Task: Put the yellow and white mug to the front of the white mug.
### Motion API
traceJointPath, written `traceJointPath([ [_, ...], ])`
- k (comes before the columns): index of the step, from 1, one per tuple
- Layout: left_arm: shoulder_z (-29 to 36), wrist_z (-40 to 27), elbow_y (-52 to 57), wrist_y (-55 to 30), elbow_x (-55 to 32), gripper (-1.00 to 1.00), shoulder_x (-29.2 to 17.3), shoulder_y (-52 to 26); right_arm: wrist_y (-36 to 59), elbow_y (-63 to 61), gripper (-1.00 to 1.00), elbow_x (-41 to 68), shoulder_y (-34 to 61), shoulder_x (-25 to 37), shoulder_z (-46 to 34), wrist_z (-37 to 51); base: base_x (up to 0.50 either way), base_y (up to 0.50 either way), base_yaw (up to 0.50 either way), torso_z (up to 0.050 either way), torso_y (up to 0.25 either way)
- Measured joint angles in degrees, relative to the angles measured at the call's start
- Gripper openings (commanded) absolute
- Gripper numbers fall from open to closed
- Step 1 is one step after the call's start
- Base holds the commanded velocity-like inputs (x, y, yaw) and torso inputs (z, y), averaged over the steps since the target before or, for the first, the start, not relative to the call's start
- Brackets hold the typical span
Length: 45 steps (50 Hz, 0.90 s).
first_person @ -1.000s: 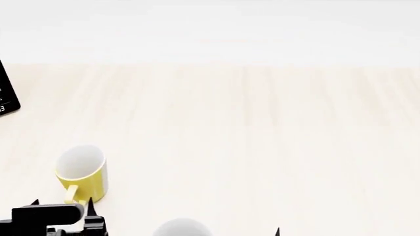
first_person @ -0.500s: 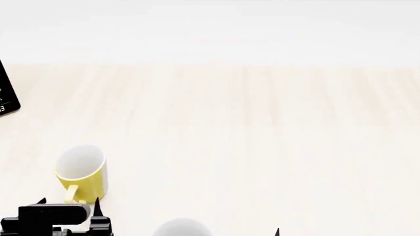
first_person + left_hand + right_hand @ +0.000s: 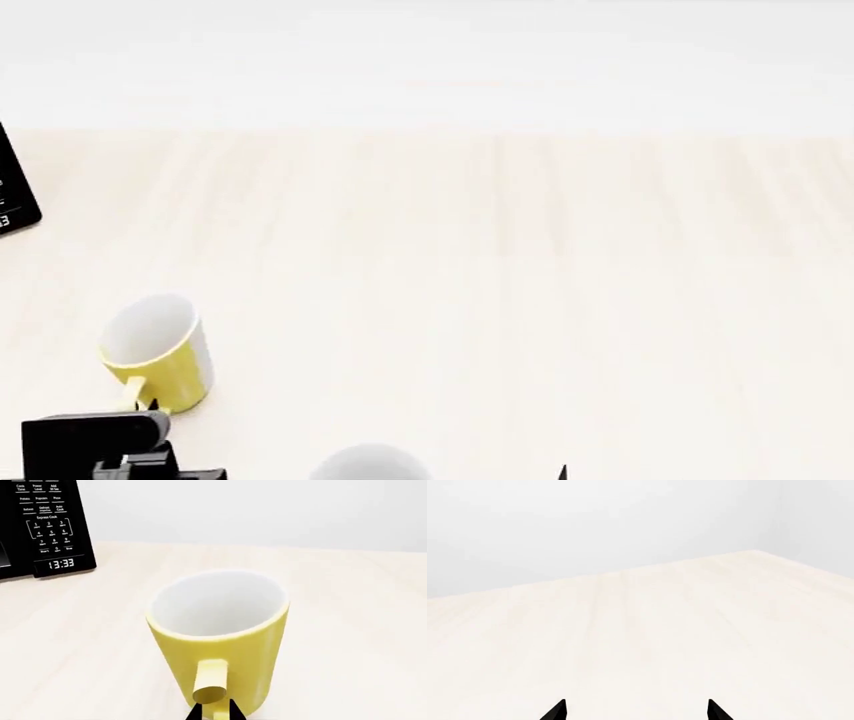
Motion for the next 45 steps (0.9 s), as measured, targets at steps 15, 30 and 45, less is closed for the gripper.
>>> traceJointPath([
  [15, 1.2, 12.2, 1.8, 0.4, -6.8, -1.0, -2.3, -2.4, -0.2, -0.2, 1.0, 0.4, -0.1, 0.4, -0.3, 0.4, 0.0, 0.0, 0.0, 0.0, 0.001],
  [30, 4.0, 38.6, -0.9, -9.9, -21.7, -1.0, -6.2, -17.3, -0.3, -0.3, 1.0, 1.0, -0.1, 0.8, -0.4, 0.7, 0.0, 0.0, 0.0, 0.0, 0.0],
  [45, 7.6, 55.7, -9.6, -14.7, -26.0, -1.0, -7.6, -28.1, -0.6, 0.3, 1.0, 1.4, 0.3, 1.1, -0.6, 0.9, 0.0, 0.0, 0.0, 0.0, 0.0],
])
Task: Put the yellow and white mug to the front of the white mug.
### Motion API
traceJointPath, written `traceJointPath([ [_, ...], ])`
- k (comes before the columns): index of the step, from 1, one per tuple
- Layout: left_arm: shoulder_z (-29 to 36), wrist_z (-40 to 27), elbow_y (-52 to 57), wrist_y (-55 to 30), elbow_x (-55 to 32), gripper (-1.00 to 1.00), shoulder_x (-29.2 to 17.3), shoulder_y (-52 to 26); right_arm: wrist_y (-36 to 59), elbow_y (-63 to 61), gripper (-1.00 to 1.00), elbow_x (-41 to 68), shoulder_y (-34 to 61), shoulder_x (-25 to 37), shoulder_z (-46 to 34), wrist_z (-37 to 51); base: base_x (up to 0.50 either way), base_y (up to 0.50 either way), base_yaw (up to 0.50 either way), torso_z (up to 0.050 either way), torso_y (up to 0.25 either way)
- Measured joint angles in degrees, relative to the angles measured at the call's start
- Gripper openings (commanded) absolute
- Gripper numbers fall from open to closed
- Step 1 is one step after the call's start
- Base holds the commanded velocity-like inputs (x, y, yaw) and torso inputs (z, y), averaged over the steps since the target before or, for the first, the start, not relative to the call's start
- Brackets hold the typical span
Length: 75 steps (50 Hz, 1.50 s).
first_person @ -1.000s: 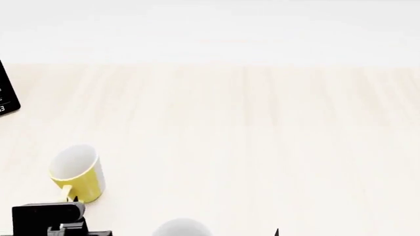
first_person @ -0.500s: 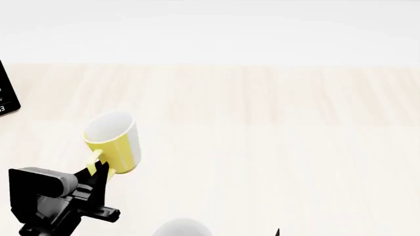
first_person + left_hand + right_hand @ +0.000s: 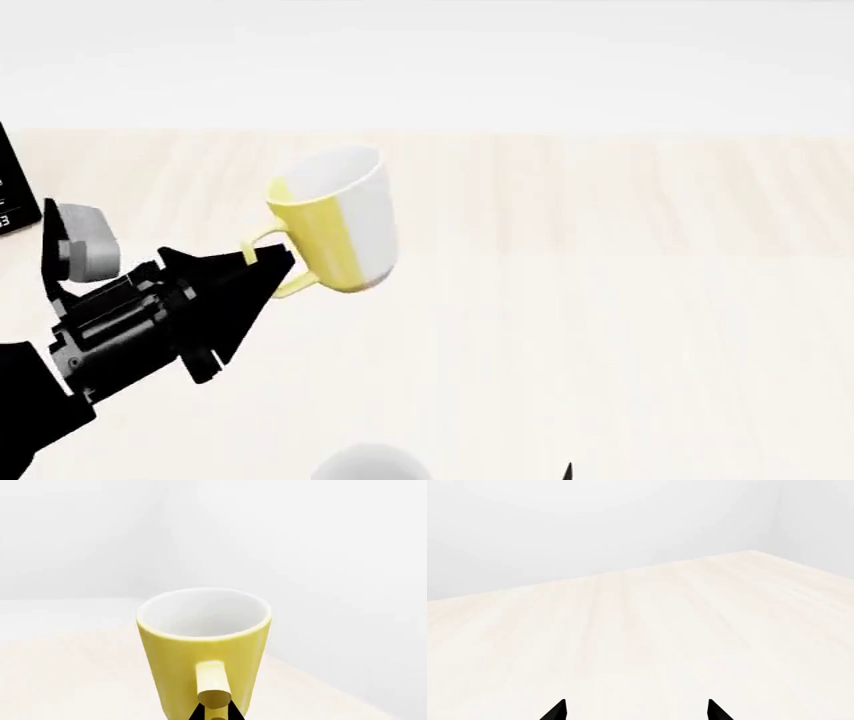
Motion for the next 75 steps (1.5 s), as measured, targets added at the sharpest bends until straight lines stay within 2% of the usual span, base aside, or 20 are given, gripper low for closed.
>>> traceJointPath([
  [7, 1.6, 2.1, 0.4, -0.1, 0.5, -1.0, -0.4, -0.9, -0.1, 0.1, 1.0, 0.1, 0.0, 0.1, -0.1, 0.2, 0.0, 0.0, 0.0, 0.0, 0.0],
  [22, 8.2, 3.2, 5.2, 5.6, 8.5, -1.0, -2.4, 2.1, -0.4, 0.2, 1.0, 0.4, -0.1, 0.4, -0.4, 0.5, 0.0, 0.0, 0.0, 0.0, 0.0],
  [39, 9.9, 4.7, 4.4, 9.5, 10.8, -1.0, -3.0, 3.3, -0.7, 0.4, 1.0, 0.6, 0.0, 0.7, -0.9, 0.7, 0.0, 0.0, 0.0, 0.0, 0.001],
  [61, 10.3, 7.0, -7.0, 16.9, 12.7, -1.0, 0.1, 2.6, -1.1, 0.4, 1.0, 0.9, 0.0, 1.1, -1.4, 1.0, 0.0, 0.0, 0.0, 0.0, 0.0],
  [75, 9.8, 10.2, -21.6, 24.8, 13.5, -1.0, 3.7, -0.1, -1.4, 0.4, 1.0, 1.0, 0.0, 1.3, -1.8, 1.1, 0.0, 0.0, 0.0, 0.0, 0.0],
])
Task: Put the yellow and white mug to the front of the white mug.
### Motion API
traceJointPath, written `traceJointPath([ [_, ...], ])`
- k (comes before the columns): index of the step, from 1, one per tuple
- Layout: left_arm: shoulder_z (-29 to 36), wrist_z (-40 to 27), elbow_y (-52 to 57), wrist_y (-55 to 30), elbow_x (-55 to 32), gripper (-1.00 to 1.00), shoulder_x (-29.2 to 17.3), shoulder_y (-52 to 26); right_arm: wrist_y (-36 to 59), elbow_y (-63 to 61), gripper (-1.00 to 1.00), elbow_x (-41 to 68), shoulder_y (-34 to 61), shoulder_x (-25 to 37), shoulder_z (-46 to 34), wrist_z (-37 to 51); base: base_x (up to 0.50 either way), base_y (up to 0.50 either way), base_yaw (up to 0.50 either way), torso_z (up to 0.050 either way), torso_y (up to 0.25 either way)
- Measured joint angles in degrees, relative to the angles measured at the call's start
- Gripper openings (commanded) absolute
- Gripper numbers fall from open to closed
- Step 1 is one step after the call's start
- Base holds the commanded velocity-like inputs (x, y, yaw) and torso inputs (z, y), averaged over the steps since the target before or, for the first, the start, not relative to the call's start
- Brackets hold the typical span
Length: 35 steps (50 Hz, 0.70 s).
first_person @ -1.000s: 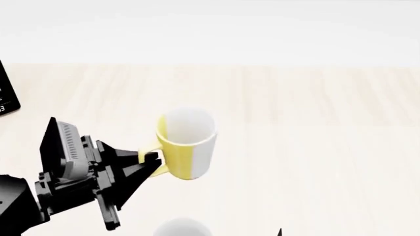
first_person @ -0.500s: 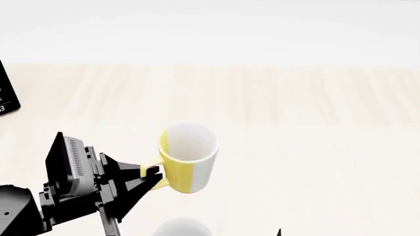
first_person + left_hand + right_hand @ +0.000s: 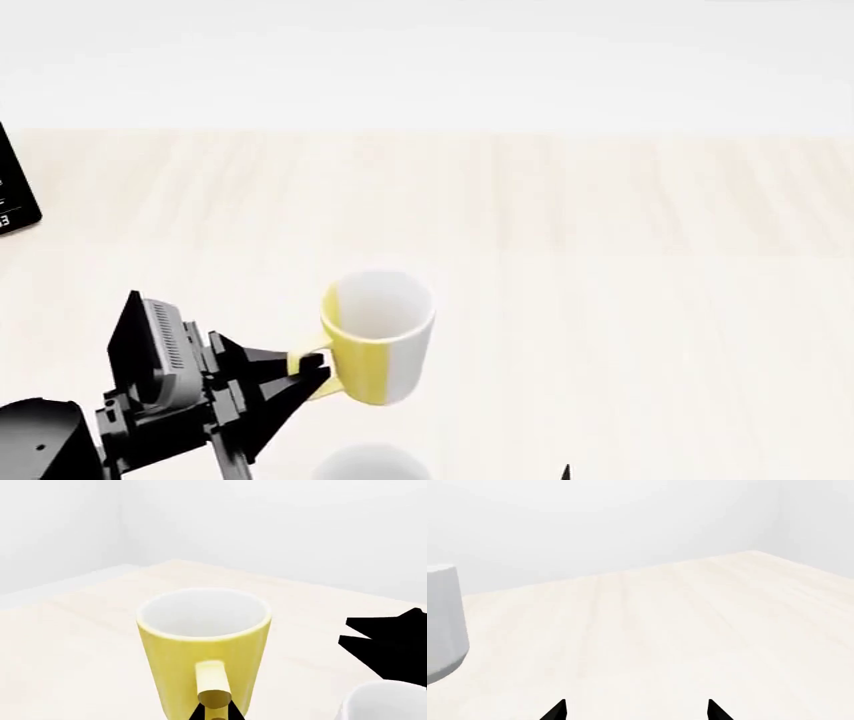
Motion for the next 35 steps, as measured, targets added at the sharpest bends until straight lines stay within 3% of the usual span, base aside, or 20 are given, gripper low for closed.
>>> traceJointPath([
  [14, -0.4, 4.2, -13.5, 7.3, 1.2, -1.0, 3.8, -1.4, -0.3, 0.0, 1.0, 0.2, 0.0, 0.2, -0.2, 0.2, 0.0, 0.0, 0.0, 0.0, 0.0],
  [25, -0.5, 5.8, -10.8, 5.6, 0.6, -1.0, 3.7, 1.1, -0.4, 0.0, 1.0, 0.3, 0.0, 0.4, -0.5, 0.4, 0.0, 0.0, 0.0, 0.0, 0.001],
  [35, -0.9, 6.8, -15.0, 7.7, 0.9, -1.0, 4.7, 0.3, -0.4, -0.1, 1.0, 0.5, 0.0, 0.5, -0.7, 0.6, 0.0, 0.0, 0.0, 0.0, 0.0],
])
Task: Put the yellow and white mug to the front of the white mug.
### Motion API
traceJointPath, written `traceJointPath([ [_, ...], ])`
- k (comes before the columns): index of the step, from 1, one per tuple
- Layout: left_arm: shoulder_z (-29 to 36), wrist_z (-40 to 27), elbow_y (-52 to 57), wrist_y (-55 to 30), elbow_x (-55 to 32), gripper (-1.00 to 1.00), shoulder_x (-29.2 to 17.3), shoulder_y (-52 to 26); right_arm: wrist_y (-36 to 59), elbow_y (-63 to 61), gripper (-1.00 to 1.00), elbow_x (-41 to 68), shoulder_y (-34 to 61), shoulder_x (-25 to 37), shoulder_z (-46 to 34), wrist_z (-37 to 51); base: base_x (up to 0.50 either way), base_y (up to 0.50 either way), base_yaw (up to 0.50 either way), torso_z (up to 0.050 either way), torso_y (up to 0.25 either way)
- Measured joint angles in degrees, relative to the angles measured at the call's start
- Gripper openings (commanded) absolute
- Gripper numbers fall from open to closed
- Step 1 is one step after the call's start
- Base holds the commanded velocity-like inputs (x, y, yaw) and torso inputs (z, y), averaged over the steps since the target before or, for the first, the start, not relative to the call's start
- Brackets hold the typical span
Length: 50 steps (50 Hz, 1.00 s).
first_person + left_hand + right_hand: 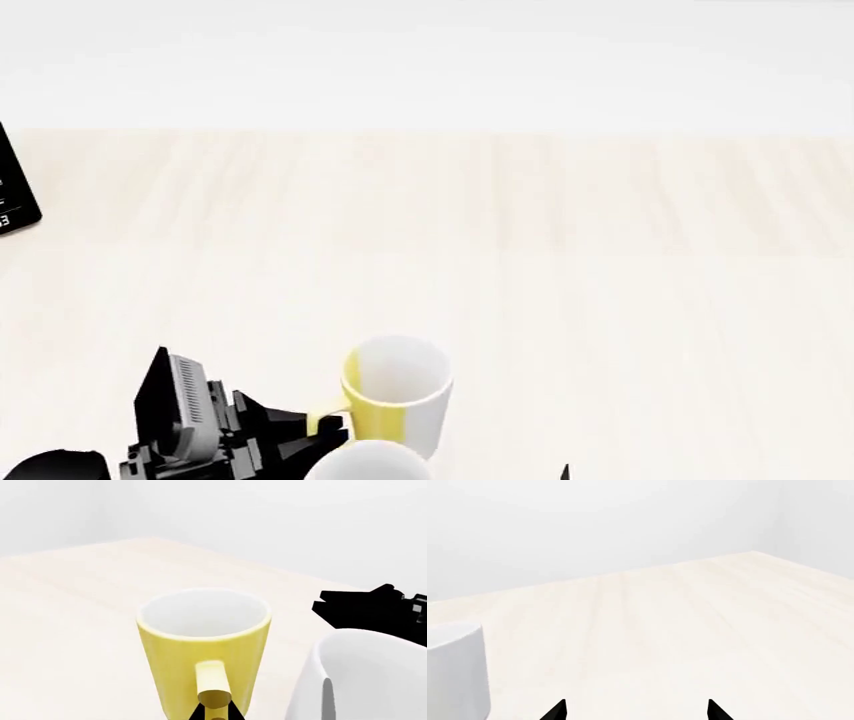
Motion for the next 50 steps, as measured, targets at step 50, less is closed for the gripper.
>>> traceJointPath([
  [50, -22.4, -0.8, -3.8, 2.0, 21.4, -1.0, 2.5, 1.6, -0.7, -0.1, 1.0, 0.7, 0.0, 0.8, -1.1, 0.8, 0.0, 0.0, 0.0, 0.0, 0.0],
])
